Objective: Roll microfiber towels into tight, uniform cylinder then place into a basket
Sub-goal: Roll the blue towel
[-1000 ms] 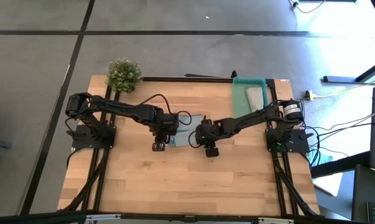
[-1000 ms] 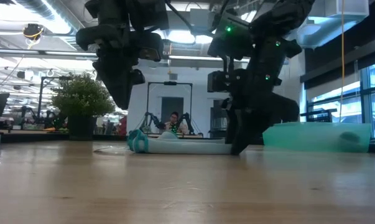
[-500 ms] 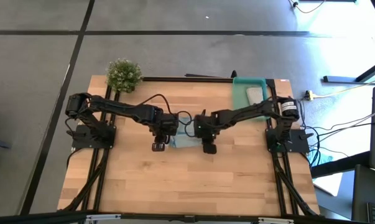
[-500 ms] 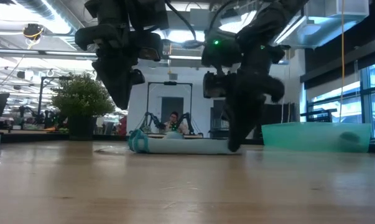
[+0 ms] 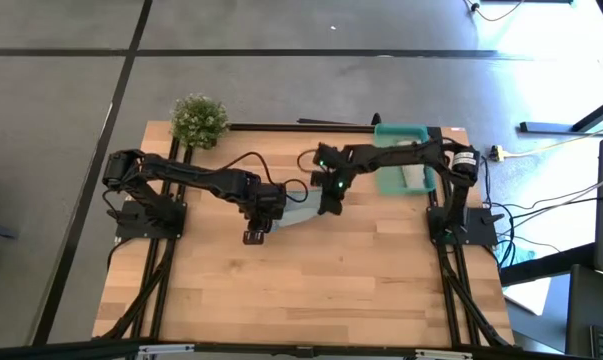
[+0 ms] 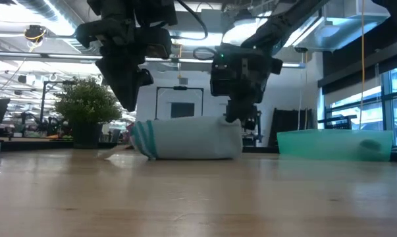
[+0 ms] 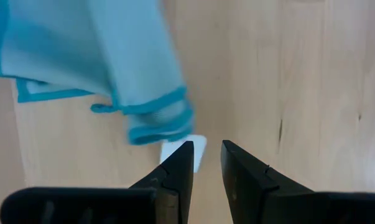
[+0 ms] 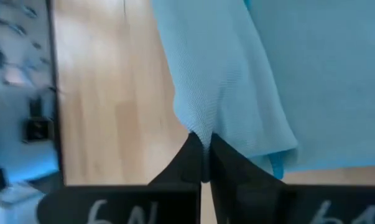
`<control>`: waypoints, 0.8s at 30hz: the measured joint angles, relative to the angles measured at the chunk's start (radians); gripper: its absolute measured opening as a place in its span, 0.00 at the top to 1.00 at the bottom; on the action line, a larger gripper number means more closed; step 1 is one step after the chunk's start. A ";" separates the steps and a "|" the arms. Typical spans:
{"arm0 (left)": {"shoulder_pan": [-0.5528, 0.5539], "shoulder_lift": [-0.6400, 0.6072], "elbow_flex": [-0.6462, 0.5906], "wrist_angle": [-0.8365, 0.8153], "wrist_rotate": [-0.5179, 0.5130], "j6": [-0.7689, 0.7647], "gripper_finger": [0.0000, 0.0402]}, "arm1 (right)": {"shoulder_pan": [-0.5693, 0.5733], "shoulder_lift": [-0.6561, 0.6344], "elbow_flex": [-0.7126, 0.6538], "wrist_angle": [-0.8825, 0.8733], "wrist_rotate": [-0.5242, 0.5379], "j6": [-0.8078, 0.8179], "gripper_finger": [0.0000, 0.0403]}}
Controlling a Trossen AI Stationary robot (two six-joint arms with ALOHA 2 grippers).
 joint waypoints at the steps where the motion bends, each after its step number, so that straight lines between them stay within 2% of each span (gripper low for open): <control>1: -0.003 0.000 0.000 0.000 0.000 0.000 0.81 | -0.015 0.000 0.000 0.002 -0.017 0.021 0.97; 7: -0.021 0.000 0.000 0.000 0.000 0.000 0.81 | -0.102 0.001 0.000 0.004 -0.103 0.118 0.97; 13: -0.035 0.000 0.000 0.011 -0.003 0.000 0.81 | -0.161 0.020 0.001 0.011 -0.115 0.172 0.97; 19: -0.020 0.014 0.000 0.150 -0.179 -0.005 0.81 | -0.172 0.022 0.001 0.015 -0.142 0.168 0.97; 24: 0.046 0.062 -0.001 0.220 -0.231 -0.008 0.81 | -0.172 0.022 0.001 0.014 -0.146 0.166 0.97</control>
